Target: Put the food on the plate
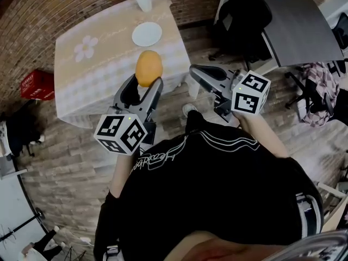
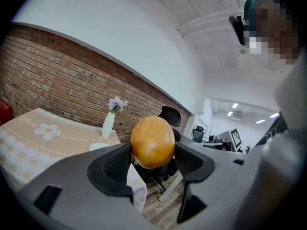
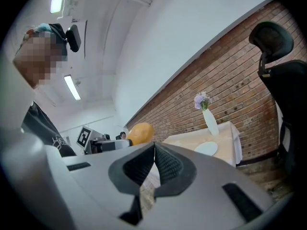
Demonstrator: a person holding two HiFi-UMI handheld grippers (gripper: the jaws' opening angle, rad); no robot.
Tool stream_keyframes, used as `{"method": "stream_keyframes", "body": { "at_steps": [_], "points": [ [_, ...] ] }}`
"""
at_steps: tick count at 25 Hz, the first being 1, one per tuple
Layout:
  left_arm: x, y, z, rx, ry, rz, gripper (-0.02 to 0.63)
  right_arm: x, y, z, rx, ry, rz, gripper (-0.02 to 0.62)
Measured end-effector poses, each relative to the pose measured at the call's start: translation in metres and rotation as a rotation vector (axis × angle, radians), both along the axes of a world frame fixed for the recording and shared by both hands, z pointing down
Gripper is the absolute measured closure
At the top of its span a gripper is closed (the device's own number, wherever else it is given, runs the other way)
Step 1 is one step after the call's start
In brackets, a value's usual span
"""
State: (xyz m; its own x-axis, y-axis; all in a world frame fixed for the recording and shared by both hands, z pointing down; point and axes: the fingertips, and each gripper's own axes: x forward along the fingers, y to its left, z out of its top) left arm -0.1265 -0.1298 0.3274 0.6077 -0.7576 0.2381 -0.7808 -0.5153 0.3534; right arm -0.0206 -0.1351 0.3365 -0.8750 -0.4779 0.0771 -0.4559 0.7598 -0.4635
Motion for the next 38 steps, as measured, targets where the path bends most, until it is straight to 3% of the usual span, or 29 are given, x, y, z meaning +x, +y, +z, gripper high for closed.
{"method": "stream_keyframes", "body": {
  "at_steps": [20,38],
  "points": [
    [0.003,-0.150,0.043,-0.073,-0.002,-0.162,0.327,0.014,-0.156,0.040,-0.095,-0.007,-0.095,0.598],
    [-0.008,-0.259,0.113,-0.107,-0.139,-0.274,0.327,0.031,-0.257,0.074,-0.133,0.002,-0.120,0.598]
  ]
}}
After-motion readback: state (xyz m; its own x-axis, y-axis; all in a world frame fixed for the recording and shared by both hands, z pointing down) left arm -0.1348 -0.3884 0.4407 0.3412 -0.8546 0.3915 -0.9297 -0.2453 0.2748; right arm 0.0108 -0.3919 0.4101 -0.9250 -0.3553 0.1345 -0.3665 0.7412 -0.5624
